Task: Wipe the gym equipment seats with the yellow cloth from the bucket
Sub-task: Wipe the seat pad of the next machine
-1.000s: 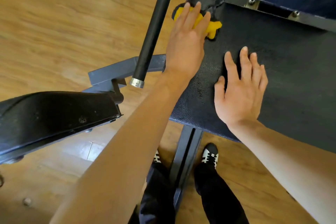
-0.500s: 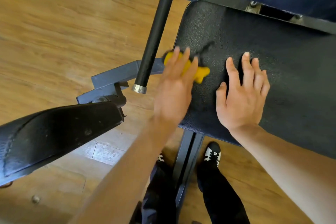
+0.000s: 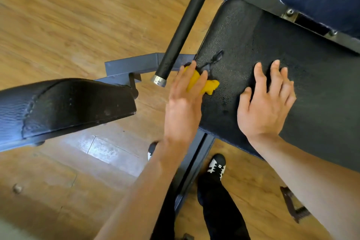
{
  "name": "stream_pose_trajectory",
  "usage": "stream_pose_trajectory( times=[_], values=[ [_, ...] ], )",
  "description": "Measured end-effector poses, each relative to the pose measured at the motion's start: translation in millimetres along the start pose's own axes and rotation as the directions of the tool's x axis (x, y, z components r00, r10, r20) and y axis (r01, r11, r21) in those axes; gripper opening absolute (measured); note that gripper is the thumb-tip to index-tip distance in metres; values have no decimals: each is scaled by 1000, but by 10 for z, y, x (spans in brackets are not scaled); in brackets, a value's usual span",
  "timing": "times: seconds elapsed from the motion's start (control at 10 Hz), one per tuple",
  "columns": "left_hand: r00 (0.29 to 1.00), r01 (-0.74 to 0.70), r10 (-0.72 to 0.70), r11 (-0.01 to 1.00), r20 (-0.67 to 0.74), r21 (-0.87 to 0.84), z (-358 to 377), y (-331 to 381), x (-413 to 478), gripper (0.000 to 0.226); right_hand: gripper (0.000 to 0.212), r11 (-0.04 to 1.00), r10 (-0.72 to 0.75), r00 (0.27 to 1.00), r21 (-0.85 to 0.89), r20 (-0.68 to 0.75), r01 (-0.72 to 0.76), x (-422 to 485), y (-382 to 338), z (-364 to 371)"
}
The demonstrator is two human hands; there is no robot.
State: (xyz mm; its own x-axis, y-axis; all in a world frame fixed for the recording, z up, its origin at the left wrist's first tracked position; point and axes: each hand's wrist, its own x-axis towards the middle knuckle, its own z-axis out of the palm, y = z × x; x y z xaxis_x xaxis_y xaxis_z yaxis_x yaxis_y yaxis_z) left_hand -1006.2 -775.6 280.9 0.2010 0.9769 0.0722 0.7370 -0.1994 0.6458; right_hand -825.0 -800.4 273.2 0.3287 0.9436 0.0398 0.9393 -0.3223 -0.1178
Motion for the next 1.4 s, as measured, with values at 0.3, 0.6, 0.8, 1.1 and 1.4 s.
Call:
stream_pose_trajectory(
  times=[0.3, 0.6, 0.8, 1.1, 1.4],
  values=[
    [984, 172, -176, 981, -30, -91, -80, -99, -518, 40, 56, 1000, 12, 999, 5, -37, -12, -5, 7, 38],
    [991, 133, -127, 983, 50, -130, 115, 87, 692, 40, 56, 1000, 10, 1000, 19, -23, -10, -18, -3, 34],
    [998, 50, -42, 986, 53, -161, 106, -17, 602, 41, 54, 1000, 15, 999, 22, -32, -14, -16, -6, 30],
    [988, -133, 136, 990, 73, -36, -143, -358, -866, 61, 53, 999, 31, 998, 34, -61, -29, -24, 7, 51],
    [928, -371, 363, 920, 83, 123, 498, 64, 418, 43, 54, 999, 21, 997, 33, -73, -19, -28, 4, 43]
  ],
)
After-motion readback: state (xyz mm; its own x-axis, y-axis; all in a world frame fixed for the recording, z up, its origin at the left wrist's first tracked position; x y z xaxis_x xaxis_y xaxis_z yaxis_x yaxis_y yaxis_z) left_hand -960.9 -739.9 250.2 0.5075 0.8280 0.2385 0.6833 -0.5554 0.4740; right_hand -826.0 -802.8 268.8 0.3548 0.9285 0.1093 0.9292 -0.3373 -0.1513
